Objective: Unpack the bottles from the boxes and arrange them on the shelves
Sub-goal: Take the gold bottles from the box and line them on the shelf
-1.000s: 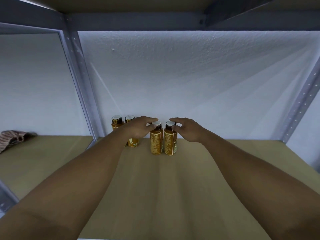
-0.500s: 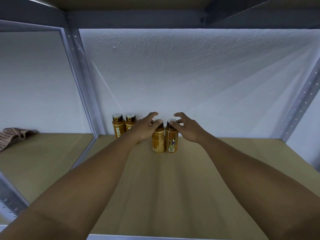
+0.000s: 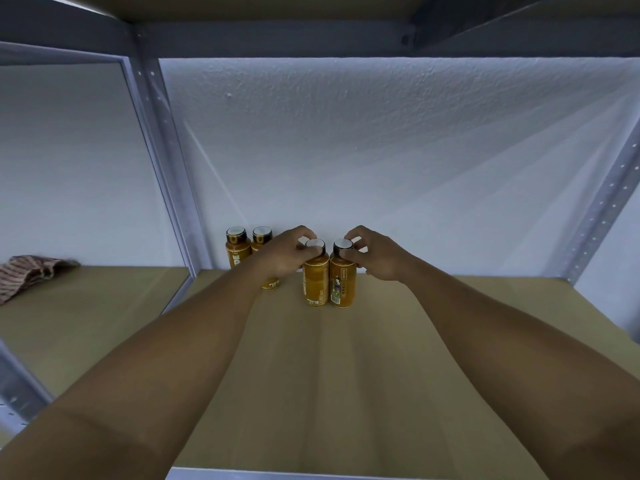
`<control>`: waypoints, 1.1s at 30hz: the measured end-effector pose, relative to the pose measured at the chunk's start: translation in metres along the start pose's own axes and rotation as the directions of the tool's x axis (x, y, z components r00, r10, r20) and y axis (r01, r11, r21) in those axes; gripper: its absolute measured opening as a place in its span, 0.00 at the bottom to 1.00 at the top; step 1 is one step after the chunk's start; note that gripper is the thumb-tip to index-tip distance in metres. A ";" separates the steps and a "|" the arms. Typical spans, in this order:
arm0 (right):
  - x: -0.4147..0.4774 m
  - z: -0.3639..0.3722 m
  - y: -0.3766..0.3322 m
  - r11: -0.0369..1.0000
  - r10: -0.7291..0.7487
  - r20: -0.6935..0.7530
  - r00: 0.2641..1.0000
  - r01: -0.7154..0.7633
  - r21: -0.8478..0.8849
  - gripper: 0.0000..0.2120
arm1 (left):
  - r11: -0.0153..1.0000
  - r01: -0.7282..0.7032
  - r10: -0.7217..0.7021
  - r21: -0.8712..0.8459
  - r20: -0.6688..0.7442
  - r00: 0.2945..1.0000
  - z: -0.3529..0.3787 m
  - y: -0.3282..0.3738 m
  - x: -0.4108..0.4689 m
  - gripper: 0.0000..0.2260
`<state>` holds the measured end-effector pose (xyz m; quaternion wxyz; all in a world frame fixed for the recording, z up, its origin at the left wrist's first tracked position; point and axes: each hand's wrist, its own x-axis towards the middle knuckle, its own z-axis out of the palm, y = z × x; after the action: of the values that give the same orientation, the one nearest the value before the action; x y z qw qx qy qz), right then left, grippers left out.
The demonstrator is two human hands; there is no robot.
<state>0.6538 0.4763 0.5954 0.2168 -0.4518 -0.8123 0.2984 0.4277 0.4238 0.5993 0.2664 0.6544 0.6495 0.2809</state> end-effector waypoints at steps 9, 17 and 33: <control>0.000 0.006 -0.004 0.998 0.055 -0.028 0.998 -0.055 -0.006 0.26 | 1.000 0.002 -0.001 0.009 -0.103 0.995 0.007 0.003 -0.007 0.24; -0.001 -0.002 -0.008 0.996 0.033 0.099 0.995 -0.041 0.078 0.22 | 1.000 0.009 -0.004 -0.028 0.146 0.989 -0.011 -0.003 -0.001 0.19; 0.005 0.021 -0.008 0.999 0.049 -0.155 0.987 -0.046 0.025 0.21 | 1.000 -0.005 0.009 0.028 -0.124 0.992 0.007 -0.007 -0.005 0.17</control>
<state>0.6338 0.4715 0.5857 0.2771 -0.4906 -0.7786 0.2762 0.4281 0.4189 0.5897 0.2153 0.6416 0.6664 0.3129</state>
